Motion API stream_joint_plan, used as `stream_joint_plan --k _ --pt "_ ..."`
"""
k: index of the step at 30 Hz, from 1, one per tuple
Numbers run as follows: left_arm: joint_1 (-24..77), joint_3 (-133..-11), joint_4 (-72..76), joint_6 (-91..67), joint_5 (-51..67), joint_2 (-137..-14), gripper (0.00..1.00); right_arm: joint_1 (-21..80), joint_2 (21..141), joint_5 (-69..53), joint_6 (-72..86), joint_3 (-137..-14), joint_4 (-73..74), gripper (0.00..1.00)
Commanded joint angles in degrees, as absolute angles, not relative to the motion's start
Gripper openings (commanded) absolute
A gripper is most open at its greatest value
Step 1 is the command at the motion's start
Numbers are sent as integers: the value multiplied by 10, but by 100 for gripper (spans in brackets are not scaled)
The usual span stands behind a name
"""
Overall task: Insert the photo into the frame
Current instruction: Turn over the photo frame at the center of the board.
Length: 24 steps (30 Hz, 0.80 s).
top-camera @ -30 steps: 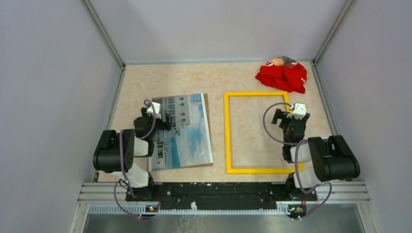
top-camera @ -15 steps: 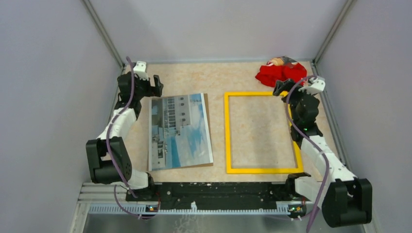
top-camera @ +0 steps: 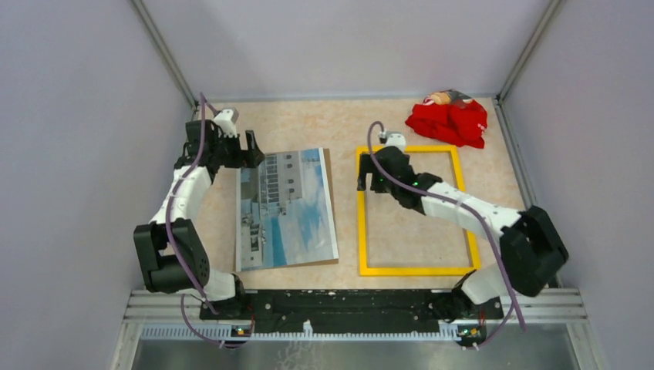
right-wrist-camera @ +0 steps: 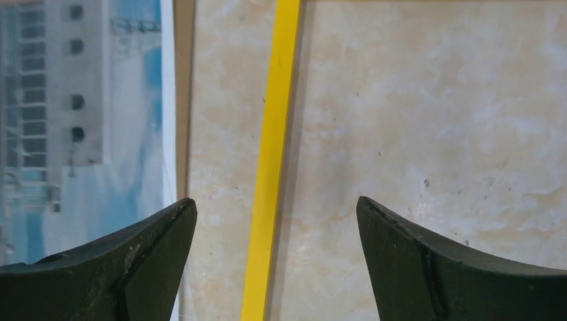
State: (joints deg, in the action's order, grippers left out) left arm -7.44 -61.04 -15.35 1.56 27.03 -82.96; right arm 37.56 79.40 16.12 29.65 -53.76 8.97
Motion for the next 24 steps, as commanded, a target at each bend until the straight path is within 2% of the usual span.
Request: stream_joint_plan --k 1,13,24 --pt "-78 -642 -214 34 264 -804 99 439 872 272 311 -598 175 87" --pt "-78 -654 -277 66 306 -791 99 486 994 242 366 -613 170 67" --pt "-77 -682 -324 85 320 -798 99 501 1040 222 411 -611 175 27"
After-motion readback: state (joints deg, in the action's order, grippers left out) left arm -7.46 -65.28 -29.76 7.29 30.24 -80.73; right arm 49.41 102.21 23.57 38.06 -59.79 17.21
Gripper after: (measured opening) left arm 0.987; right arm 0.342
